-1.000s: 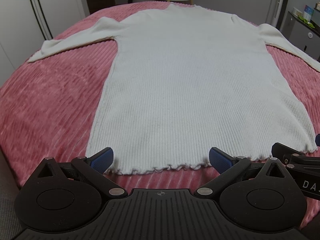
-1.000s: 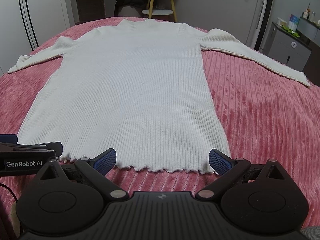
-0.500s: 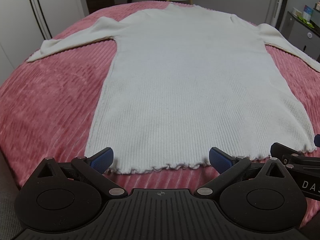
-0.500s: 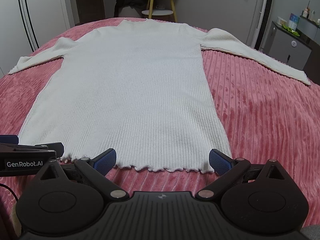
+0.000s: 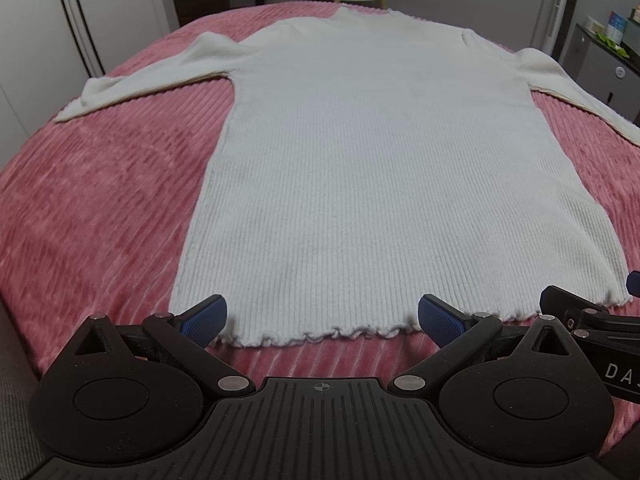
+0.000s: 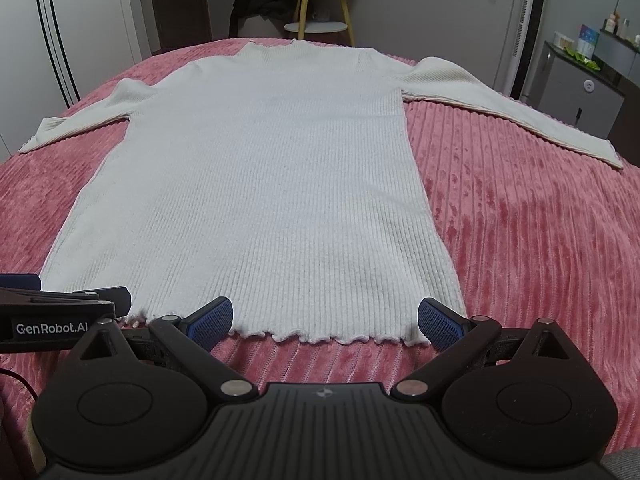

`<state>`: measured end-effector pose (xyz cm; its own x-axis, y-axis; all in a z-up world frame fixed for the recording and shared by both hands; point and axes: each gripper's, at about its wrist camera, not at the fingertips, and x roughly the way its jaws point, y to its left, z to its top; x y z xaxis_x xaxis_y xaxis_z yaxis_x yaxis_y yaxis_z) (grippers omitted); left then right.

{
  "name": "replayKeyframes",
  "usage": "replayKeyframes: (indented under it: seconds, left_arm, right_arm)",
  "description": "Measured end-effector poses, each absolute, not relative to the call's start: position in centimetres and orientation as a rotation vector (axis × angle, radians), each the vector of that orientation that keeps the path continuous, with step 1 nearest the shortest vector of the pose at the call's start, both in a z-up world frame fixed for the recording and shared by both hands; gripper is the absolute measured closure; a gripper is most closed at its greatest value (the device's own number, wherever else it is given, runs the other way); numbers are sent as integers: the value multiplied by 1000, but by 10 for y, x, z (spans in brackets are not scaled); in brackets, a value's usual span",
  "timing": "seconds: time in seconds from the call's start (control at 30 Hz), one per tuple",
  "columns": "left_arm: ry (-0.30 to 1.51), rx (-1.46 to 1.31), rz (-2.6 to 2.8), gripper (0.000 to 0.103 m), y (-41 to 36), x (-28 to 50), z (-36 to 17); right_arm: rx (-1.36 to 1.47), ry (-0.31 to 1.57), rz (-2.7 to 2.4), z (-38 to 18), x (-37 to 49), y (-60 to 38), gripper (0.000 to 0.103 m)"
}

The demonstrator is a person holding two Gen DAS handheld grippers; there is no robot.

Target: Fold small clothes

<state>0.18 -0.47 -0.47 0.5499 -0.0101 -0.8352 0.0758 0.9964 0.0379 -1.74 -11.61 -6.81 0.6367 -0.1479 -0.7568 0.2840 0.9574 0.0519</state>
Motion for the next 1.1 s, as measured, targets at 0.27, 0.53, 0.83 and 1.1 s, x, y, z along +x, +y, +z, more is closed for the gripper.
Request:
replayKeyframes:
  seconds: [0.27, 0.53, 0.83, 1.1]
  left_arm:
    - [988, 73, -51, 0, -4, 2, -5]
    - [988, 72, -52, 0, -4, 2, -6]
    - [1003, 75, -50, 0, -5, 6, -10]
    - [1020, 82, -45, 0, -7, 11, -15]
  right_arm:
    - [174, 832, -236, -66, -19, -116, 4]
    - [172, 800, -221, -64, -21, -115, 4]
    - [172, 782, -216, -68, -20, -116, 4]
    - [166, 739, -183, -72, -20, -119, 4]
